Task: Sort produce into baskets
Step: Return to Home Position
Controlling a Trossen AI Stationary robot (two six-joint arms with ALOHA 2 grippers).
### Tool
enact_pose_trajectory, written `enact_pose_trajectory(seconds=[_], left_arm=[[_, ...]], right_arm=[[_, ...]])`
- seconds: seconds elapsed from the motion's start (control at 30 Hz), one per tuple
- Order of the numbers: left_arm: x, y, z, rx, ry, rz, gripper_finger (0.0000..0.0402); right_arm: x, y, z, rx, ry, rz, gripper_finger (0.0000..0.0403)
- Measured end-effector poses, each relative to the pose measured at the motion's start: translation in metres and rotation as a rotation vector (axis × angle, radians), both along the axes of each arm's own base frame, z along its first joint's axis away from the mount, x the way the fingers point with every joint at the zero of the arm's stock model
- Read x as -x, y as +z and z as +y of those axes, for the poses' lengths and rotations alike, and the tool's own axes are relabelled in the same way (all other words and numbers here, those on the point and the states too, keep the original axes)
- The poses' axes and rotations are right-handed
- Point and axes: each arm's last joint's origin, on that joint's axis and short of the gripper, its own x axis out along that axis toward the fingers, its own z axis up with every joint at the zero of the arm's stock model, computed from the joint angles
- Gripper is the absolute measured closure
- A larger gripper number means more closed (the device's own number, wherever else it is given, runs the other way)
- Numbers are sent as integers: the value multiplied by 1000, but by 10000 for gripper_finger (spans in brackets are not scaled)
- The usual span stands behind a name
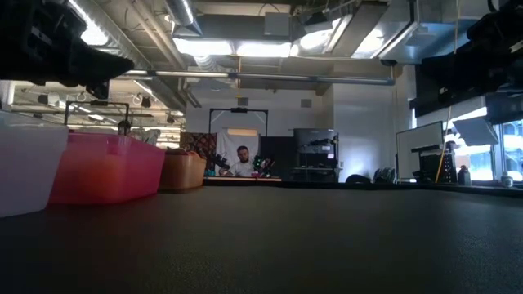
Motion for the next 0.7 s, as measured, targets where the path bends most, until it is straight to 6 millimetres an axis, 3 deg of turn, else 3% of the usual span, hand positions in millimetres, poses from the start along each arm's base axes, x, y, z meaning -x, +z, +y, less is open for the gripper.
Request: enact_pose_trajectory(seconds=[0.7], left_arm=[[0,-1,0,3,-12,6,396]], right_arm=[[0,0,0,0,0,-1,400]])
